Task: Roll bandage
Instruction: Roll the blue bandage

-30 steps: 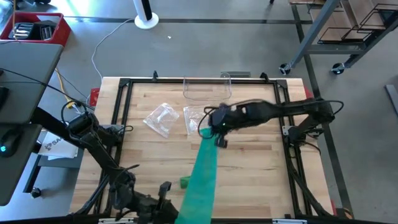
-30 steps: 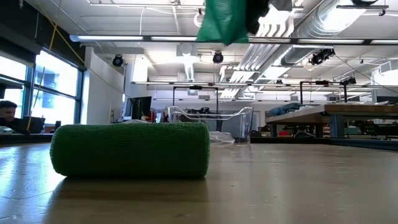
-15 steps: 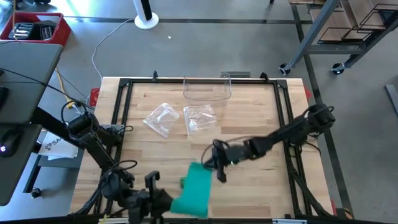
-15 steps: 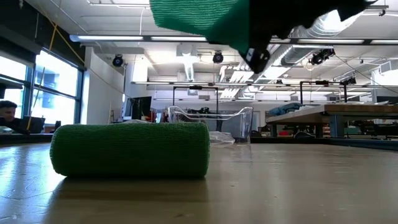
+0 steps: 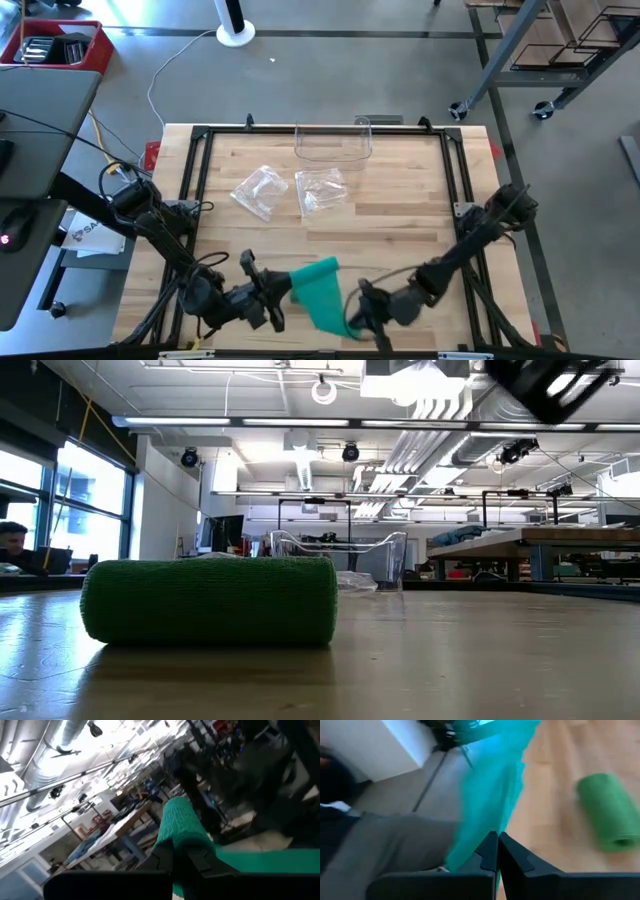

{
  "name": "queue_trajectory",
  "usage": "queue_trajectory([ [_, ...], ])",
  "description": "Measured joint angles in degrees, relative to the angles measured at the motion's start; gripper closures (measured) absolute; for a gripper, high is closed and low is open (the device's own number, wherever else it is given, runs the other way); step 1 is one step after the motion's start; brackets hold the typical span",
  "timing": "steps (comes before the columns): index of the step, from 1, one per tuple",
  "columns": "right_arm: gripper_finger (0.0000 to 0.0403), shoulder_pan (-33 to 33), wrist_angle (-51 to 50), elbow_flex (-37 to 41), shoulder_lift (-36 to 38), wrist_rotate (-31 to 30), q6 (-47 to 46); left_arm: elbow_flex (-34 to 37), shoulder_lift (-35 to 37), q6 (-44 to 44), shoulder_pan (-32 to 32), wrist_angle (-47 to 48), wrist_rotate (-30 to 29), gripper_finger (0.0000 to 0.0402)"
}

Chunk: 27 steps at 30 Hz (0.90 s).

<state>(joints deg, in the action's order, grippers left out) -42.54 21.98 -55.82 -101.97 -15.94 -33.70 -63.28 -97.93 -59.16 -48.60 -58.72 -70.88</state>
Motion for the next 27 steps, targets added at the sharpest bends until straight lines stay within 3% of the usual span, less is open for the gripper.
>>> queue_trajectory([
  [6,0.0403,-5.7,2.9,-1.2,0.0,-4.8,-0.6,5.5,1.3,3.9,1.1,-2.0,0.4,0.0401],
  [15,0.0403,-10.0,8.4,-1.2,0.0,-5.1,5.2,19.8,12.1,20.3,2.2,-2.5,10.5,0.0401],
  [21,0.0403,-10.9,17.7,-1.2,0.0,-4.9,12.6,27.1,16.0,27.2,3.8,-2.6,10.4,0.0401],
  [27,0.0403,-10.9,26.3,-2.4,0.0,-4.9,21.2,28.4,14.2,31.5,5.2,-1.3,8.8,0.0401],
])
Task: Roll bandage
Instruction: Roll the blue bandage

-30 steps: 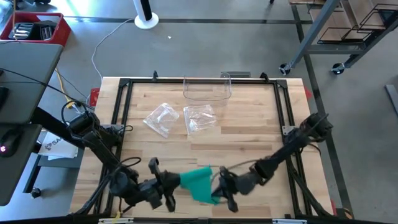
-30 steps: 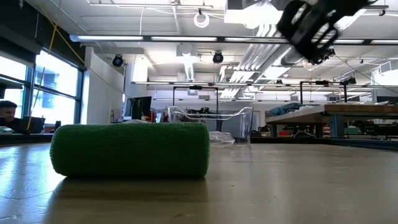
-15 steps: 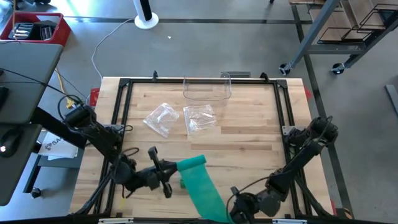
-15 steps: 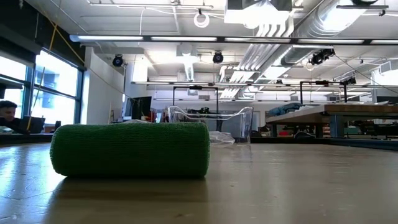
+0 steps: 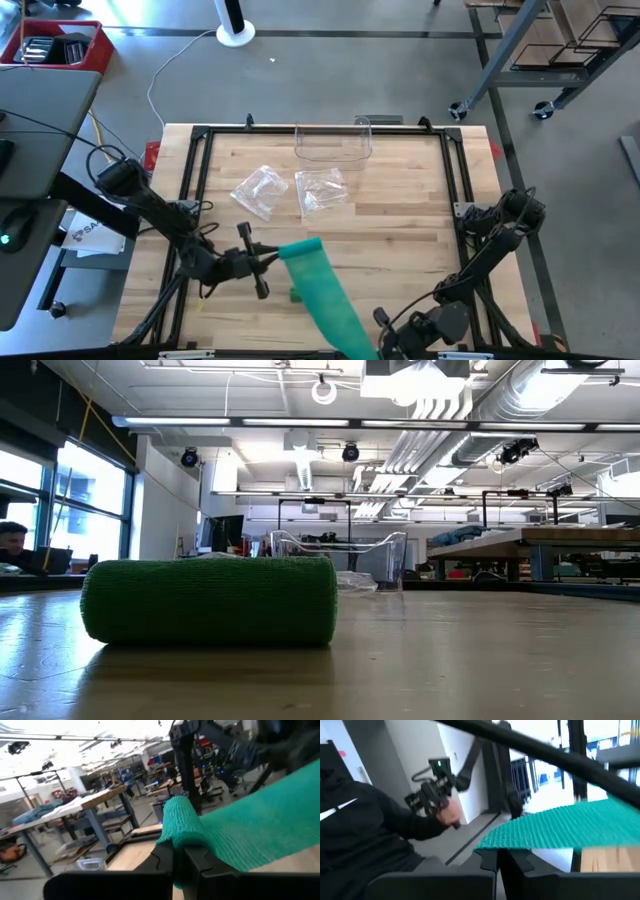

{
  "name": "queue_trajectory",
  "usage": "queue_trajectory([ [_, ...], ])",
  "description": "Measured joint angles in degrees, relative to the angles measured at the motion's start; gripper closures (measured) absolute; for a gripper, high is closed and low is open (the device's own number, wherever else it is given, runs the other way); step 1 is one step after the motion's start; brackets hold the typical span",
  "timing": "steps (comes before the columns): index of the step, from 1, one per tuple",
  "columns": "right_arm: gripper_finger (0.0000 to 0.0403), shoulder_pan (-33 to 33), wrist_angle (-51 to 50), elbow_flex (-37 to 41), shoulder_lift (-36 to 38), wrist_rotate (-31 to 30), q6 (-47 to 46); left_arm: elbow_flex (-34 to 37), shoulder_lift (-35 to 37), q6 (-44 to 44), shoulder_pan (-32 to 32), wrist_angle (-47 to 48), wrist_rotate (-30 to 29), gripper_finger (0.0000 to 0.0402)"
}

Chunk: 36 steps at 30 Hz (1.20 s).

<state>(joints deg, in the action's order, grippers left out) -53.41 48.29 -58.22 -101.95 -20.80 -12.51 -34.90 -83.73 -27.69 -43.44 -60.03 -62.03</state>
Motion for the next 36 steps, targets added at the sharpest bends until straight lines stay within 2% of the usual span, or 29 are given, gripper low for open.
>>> queue_trajectory([
  [9,0.0403,-0.3,-12.1,-12.2,0.0,0.3,7.4,0.0,-3.4,2.2,2.9,0.1,-0.6,0.0401],
  [15,0.0403,-0.7,-21.0,-20.3,0.0,-4.6,8.6,0.0,-6.4,5.9,4.7,0.1,-0.4,0.0401],
  [18,0.0403,-0.6,-24.0,-23.1,0.0,-9.6,9.6,0.0,-8.3,8.5,5.1,-0.7,0.3,0.0401],
  [24,0.0403,0.1,-27.3,-25.0,0.7,-18.1,11.4,-0.9,-14.2,8.6,4.9,-10.6,5.0,0.0401],
  [29,0.0403,1.3,-27.9,-24.9,1.4,-18.8,11.1,-3.7,-19.0,5.1,5.0,-12.9,5.3,0.0401],
  [36,0.0403,-0.7,-28.9,-28.1,1.4,-19.3,14.0,-3.9,-22.1,7.0,6.1,-13.2,4.9,0.0401],
])
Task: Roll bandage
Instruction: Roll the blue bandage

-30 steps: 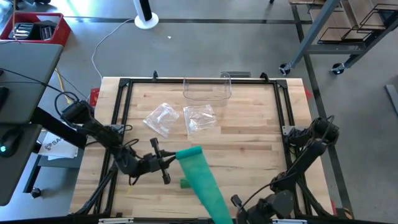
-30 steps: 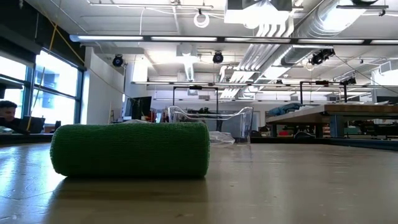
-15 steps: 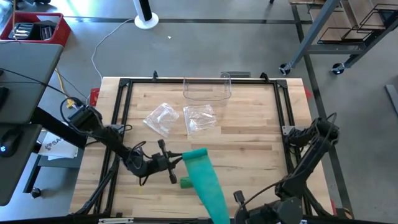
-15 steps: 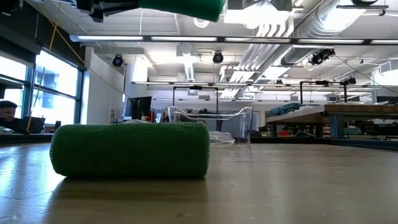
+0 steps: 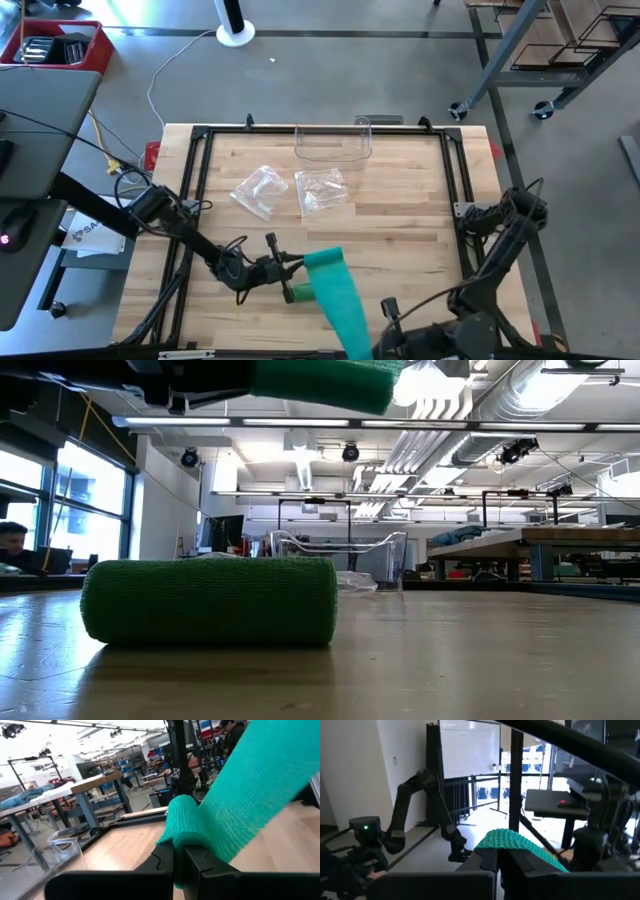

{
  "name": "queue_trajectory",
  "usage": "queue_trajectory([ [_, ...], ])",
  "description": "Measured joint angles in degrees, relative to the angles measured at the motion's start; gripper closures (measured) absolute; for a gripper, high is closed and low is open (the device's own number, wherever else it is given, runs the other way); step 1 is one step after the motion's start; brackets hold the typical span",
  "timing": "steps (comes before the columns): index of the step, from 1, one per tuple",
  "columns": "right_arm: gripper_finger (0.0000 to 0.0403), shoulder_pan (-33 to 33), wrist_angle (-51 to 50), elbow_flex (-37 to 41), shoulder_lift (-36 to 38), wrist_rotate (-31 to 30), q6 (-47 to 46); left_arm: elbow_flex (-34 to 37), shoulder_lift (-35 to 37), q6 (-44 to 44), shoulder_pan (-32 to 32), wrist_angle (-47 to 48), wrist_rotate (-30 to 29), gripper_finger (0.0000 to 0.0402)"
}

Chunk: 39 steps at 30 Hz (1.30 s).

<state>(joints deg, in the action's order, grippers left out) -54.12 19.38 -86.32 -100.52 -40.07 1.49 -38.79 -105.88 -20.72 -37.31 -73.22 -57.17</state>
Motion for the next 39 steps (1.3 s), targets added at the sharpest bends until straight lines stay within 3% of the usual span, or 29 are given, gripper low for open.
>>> queue_trajectory([
  [6,0.0403,-0.5,-3.3,-1.9,0.1,0.0,0.9,0.0,-0.2,0.0,0.7,-6.2,2.8,0.0401],
  [10,0.0403,1.1,-6.5,0.5,0.1,2.3,-6.7,0.0,-0.2,-4.6,0.7,-16.8,7.3,0.0401],
  [17,0.0403,3.6,-4.2,9.8,0.0,3.7,-19.9,-3.3,1.4,-3.4,0.6,-16.6,13.6,0.0401],
  [22,0.0403,3.7,1.7,17.2,-0.3,6.9,-30.2,-5.7,1.5,-5.8,0.6,-16.7,10.4,0.0401],
  [27,0.0403,1.8,9.4,22.5,-1.3,10.7,-34.2,-6.5,1.6,-4.5,2.9,-16.7,7.7,0.0401],
  [33,0.0403,0.7,13.4,26.0,-3.9,10.0,-40.5,-7.1,1.9,3.9,6.0,-16.7,8.4,0.0401],
  [39,0.0403,-1.4,19.4,25.2,-6.5,11.9,-39.1,-6.8,2.3,0.3,7.9,-16.7,3.7,0.0401],
])
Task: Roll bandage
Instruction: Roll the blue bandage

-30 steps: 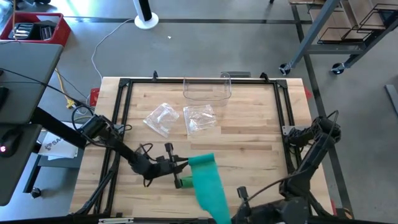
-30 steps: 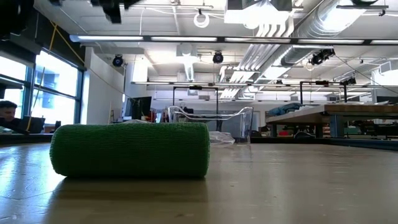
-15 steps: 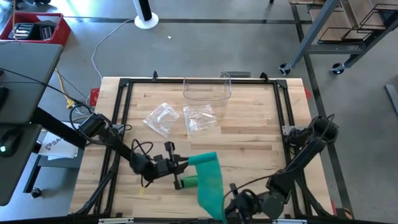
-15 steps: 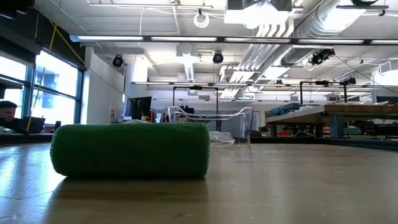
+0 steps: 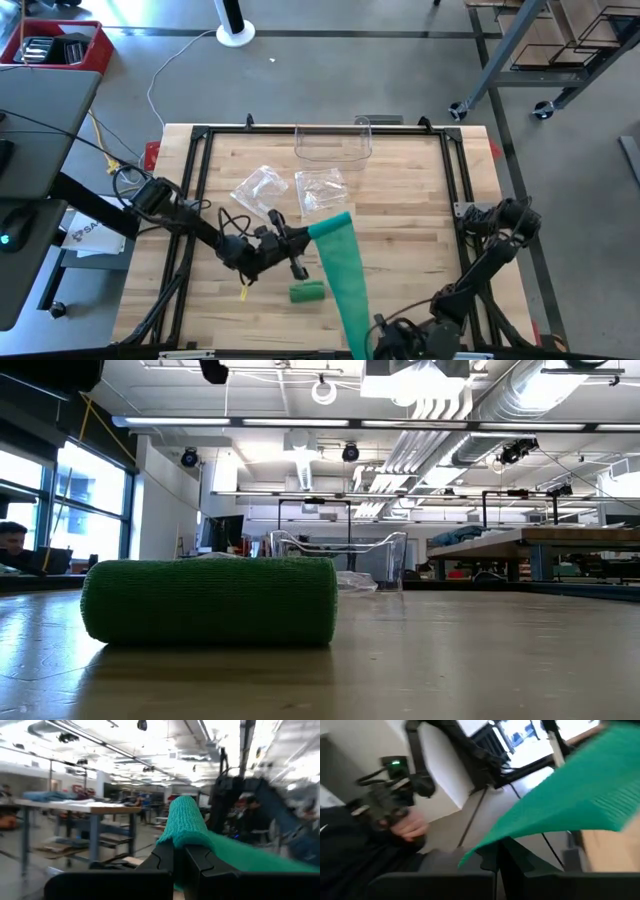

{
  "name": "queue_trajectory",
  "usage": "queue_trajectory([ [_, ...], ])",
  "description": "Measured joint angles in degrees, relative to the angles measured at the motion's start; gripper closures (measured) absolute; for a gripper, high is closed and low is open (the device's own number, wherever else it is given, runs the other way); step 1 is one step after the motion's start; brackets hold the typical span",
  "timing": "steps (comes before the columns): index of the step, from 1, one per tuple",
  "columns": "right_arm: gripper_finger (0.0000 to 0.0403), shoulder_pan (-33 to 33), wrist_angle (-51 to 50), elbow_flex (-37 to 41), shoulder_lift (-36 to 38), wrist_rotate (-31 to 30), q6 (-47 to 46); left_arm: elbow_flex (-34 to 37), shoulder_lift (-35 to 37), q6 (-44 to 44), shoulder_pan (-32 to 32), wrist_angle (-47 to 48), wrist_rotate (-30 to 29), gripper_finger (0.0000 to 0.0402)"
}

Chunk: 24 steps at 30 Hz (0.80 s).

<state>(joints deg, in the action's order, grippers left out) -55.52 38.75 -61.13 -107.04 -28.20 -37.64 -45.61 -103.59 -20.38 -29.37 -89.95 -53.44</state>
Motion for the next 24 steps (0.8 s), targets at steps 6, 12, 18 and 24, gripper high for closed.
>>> queue_trajectory([
  [6,0.0403,-2.3,7.5,-4.2,0.4,-0.6,14.9,2.0,0.0,-3.3,0.8,1.1,2.0,0.0401],
  [12,0.0403,-1.4,7.9,-11.0,0.6,-0.5,27.4,2.0,-0.1,-0.8,0.9,10.3,7.0,0.0401],
  [18,0.0403,0.4,-3.9,-18.9,4.4,-1.3,37.9,2.0,-0.2,5.6,-0.5,21.8,9.4,0.0401],
  [24,0.0403,1.3,-22.3,-28.8,9.1,-7.5,45.1,2.0,-0.2,8.4,-3.4,29.1,9.4,0.0401],
])
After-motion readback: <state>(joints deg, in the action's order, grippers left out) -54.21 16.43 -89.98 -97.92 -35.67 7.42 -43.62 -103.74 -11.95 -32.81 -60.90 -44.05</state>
